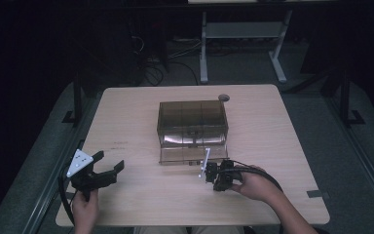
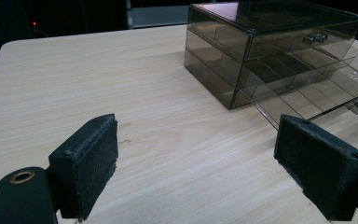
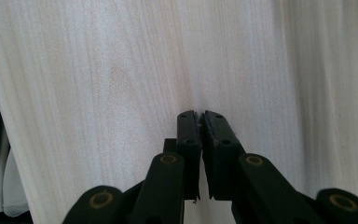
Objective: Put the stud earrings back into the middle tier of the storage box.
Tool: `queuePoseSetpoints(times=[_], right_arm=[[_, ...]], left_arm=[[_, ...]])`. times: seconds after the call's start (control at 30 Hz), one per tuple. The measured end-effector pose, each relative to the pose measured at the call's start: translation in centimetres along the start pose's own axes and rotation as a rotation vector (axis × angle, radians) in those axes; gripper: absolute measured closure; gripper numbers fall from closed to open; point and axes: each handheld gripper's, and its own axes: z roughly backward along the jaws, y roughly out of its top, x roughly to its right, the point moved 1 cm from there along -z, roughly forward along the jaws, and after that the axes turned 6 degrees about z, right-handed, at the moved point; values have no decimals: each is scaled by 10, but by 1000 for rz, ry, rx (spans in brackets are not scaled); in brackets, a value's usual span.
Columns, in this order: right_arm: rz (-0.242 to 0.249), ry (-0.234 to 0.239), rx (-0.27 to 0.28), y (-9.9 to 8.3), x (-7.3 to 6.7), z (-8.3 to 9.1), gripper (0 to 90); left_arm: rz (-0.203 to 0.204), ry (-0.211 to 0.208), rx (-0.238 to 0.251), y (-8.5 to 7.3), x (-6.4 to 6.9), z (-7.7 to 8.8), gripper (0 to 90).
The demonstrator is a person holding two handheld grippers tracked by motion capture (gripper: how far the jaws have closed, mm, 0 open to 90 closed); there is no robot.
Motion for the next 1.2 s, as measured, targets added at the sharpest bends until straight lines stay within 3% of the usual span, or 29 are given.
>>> queuePoseSetpoints(times=[0.4, 1.2], right_arm=[[-23, -2, 46, -4, 4, 14, 848], [-90, -48, 148, -10, 29, 54, 848]], left_arm=[[14, -3, 12, 1, 0, -2, 129], [4, -14, 6, 2, 4, -5, 129]])
